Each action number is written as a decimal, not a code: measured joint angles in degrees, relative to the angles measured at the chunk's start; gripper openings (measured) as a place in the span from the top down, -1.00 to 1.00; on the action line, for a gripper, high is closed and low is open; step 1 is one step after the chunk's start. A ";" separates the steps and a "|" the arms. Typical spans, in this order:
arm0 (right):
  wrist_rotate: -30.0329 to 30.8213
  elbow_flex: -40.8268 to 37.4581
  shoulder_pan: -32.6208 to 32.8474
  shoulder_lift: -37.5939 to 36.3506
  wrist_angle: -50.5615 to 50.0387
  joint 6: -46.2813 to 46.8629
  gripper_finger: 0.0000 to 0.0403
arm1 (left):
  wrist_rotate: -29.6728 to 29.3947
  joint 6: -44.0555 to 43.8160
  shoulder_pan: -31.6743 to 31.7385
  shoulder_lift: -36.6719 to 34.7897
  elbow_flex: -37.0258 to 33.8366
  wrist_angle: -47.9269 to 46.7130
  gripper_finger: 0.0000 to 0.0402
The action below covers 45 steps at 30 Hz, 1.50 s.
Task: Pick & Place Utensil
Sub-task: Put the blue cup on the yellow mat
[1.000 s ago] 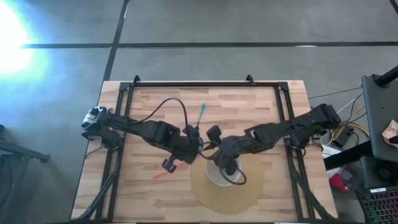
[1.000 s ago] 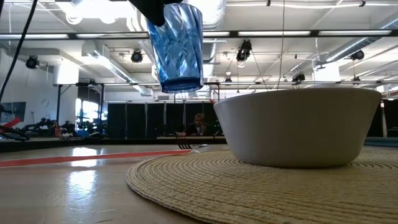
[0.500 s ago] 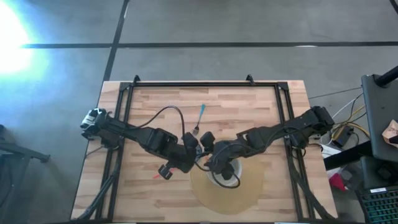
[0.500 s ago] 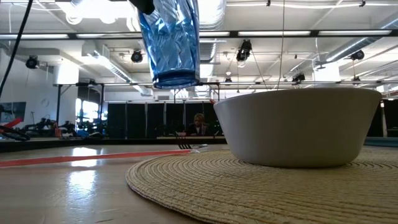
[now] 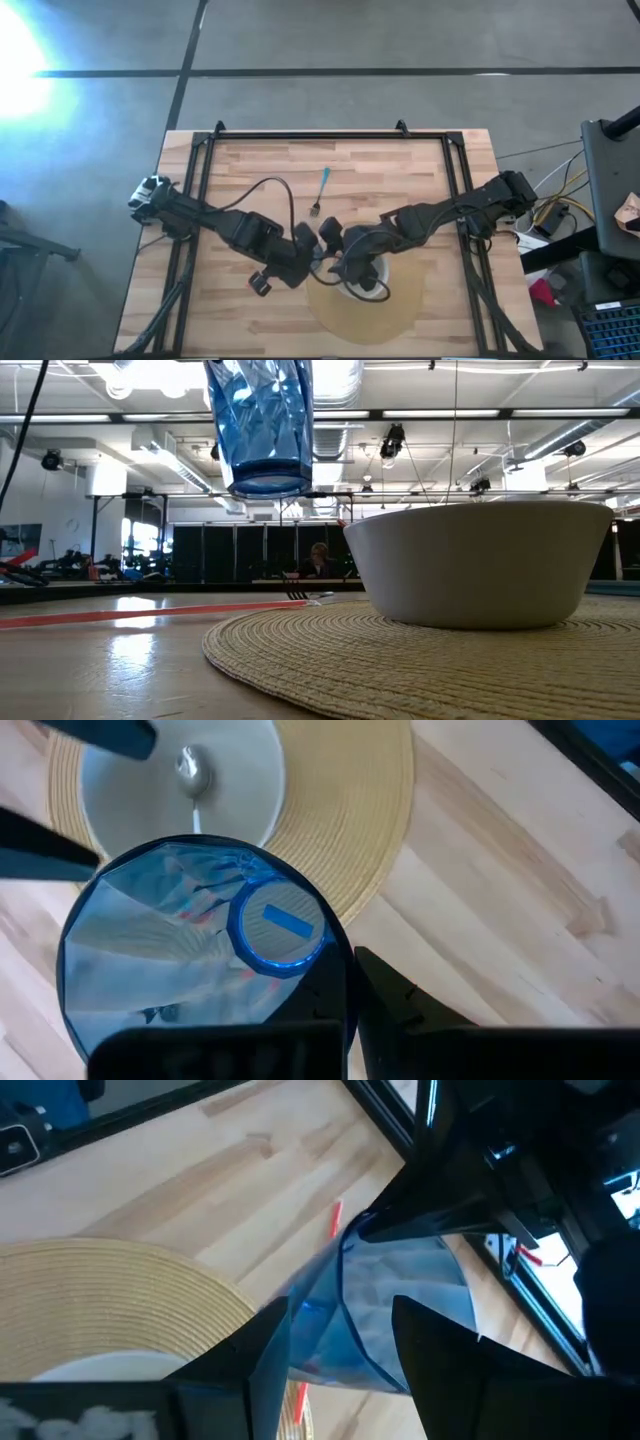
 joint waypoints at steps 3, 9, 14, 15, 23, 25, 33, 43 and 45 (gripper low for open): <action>-1.05 0.00 -0.02 0.02 0.13 -0.75 0.14 | 0.04 0.09 -0.61 0.00 0.00 0.09 0.97; -7.57 -0.01 0.24 0.03 2.45 -1.87 0.14 | 2.08 1.41 -2.32 0.00 0.00 1.33 0.98; -8.75 -0.09 0.82 0.04 4.09 -3.19 0.14 | 2.38 2.11 -3.53 0.00 0.00 2.47 0.97; -8.81 -0.09 0.97 0.05 4.31 -3.18 0.14 | 2.39 2.11 -3.60 0.00 0.00 2.59 0.97; -9.00 -0.19 1.54 1.61 6.10 -4.66 0.14 | 4.90 2.70 -3.64 -0.02 0.00 2.98 0.97; -8.98 -0.20 1.53 1.66 6.12 -4.83 0.14 | 4.97 2.61 -3.67 -0.02 -0.02 2.98 0.97; -8.55 -0.20 1.53 1.57 5.78 -4.62 0.14 | 4.71 2.99 -3.64 -0.06 -0.21 3.44 0.97; -4.09 0.26 2.25 -1.80 1.39 -2.80 0.14 | 3.35 2.19 -3.59 -0.11 -0.54 3.32 0.97; -3.18 0.39 2.28 -3.33 0.33 -2.18 0.14 | 1.02 2.12 -3.59 -0.11 -0.66 2.95 0.98</action>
